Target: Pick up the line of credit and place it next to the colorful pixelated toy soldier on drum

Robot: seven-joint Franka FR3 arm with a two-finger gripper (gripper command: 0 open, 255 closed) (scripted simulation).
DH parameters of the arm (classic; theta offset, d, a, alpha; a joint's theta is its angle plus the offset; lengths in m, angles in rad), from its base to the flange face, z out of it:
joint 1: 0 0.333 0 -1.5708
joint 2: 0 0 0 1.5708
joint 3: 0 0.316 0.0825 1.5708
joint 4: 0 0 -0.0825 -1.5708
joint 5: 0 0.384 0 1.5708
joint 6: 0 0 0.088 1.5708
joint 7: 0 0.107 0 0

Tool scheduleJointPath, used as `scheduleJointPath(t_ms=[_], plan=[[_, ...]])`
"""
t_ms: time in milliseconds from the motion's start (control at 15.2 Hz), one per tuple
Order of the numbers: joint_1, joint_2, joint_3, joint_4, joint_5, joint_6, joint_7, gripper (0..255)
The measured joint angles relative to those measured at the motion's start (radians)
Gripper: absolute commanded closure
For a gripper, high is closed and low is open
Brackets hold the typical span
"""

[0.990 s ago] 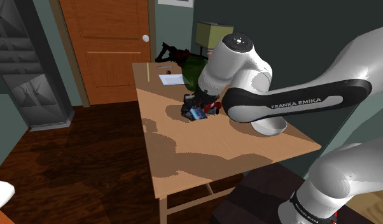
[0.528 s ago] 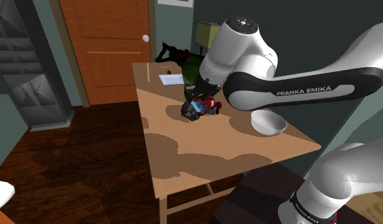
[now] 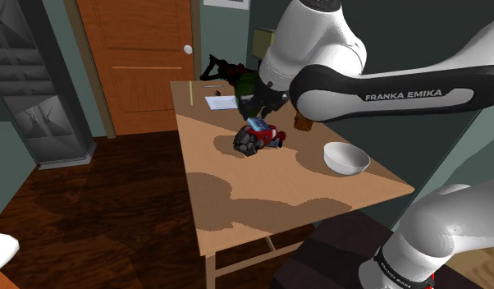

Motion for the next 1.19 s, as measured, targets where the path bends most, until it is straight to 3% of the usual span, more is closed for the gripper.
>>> scheduleJointPath(t_ms=[1188], plan=[[-0.006, 0.017, -0.037, 0.248, 0.008, -0.227, -0.067, 255]])
